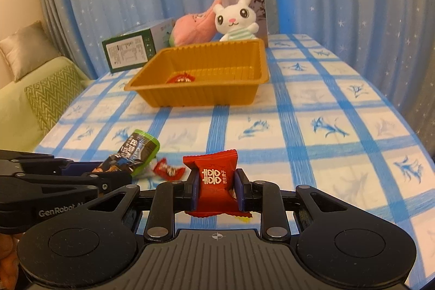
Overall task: Organize snacks
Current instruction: 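Grasp the sausage snack with the left tool while the right tool grasps the large red packet, then carry the sausage snack and red packet over the orange tray with both tools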
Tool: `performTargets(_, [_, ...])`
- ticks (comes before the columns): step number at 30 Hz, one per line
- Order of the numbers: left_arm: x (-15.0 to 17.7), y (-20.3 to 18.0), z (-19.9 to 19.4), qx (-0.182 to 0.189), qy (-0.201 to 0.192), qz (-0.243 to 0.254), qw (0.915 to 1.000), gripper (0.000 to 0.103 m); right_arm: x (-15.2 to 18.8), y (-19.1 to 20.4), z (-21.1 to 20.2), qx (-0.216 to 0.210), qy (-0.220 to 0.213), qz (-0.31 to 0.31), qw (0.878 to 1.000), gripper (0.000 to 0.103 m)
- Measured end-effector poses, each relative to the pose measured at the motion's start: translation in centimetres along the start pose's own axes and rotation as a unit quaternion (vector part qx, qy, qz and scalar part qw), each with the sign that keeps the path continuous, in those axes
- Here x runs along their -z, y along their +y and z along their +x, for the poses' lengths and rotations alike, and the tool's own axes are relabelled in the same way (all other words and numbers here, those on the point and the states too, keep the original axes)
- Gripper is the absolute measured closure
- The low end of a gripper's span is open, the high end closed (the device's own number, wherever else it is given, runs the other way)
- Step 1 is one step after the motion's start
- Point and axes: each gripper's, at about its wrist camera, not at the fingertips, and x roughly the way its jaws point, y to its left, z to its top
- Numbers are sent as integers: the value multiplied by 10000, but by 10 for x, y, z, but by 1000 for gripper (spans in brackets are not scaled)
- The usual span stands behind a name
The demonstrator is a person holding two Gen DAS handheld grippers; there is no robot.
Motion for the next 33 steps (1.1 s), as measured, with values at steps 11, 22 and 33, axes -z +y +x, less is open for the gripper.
performTargets(11, [-26,6,-5,-13,-112,-205,9997,77,-30,3,6,-14,66,-31,10000,76])
performTargets(22, [-51,14,-2,18,-196,-339,9992,77,-59,1,10,2,-76,-44,10000,76])
performTargets(33, [-97,32,16,-46,-313,-344,9989,77,-101,-9,42,23,-169,-129,9998,76])
